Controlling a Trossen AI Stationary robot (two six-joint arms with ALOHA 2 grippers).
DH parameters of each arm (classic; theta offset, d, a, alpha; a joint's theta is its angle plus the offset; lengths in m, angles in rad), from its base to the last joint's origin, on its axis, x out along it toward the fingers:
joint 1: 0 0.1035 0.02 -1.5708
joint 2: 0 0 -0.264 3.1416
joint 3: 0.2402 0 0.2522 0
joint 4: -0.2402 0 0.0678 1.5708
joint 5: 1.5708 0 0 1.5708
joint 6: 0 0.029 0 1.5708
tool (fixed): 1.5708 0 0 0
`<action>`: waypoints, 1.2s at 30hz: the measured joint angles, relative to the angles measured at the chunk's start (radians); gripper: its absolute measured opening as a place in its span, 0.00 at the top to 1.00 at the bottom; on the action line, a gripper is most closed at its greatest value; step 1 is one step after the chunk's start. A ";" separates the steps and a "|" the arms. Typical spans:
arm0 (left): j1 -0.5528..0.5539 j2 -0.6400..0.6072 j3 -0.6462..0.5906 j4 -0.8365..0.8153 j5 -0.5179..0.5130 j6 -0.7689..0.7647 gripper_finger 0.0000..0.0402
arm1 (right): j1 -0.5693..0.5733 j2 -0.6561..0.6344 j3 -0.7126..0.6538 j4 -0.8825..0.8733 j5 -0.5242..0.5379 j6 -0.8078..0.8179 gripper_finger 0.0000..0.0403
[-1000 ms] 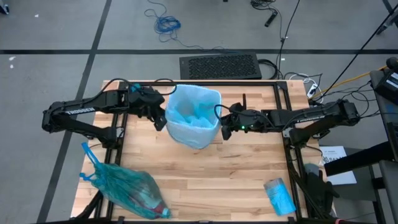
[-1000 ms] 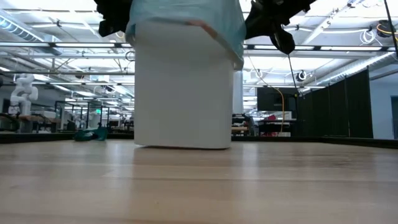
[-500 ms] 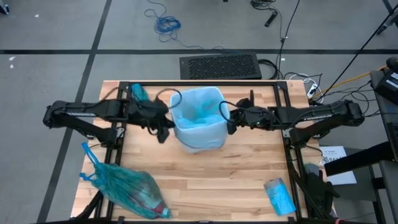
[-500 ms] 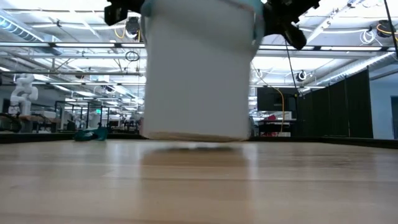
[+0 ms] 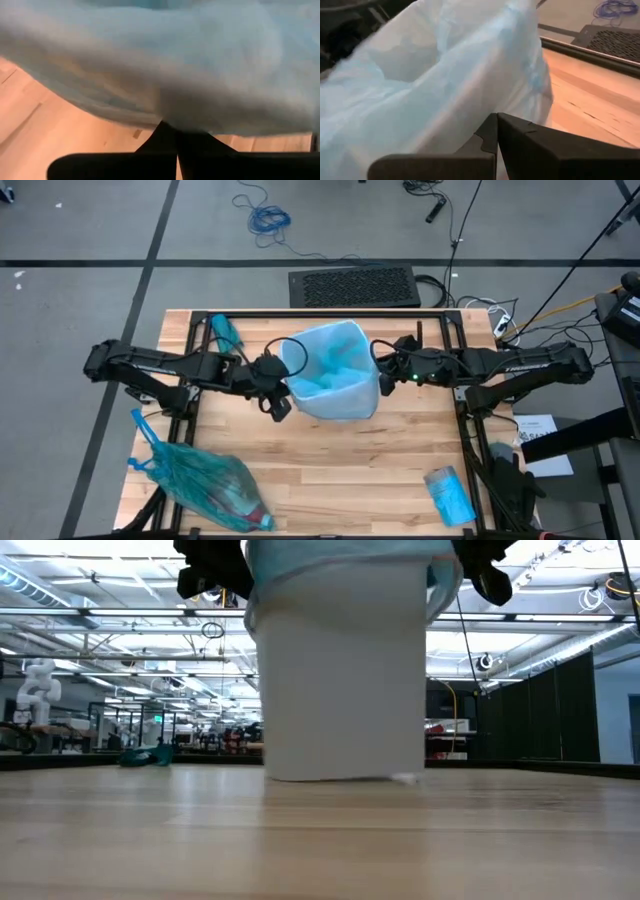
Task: Place trash/remove bag and relplace
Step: Insert the new blue trash bag into the white trash bin
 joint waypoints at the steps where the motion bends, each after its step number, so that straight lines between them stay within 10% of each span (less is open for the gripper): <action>1: -0.001 0.000 0.000 0.000 -0.005 -0.001 1.00 | 0.000 -0.002 0.000 -0.011 0.001 0.000 1.00; 36: -0.091 -0.198 0.000 -0.012 -0.070 -0.102 1.00 | -0.002 -0.234 -0.002 0.013 -0.120 -0.059 1.00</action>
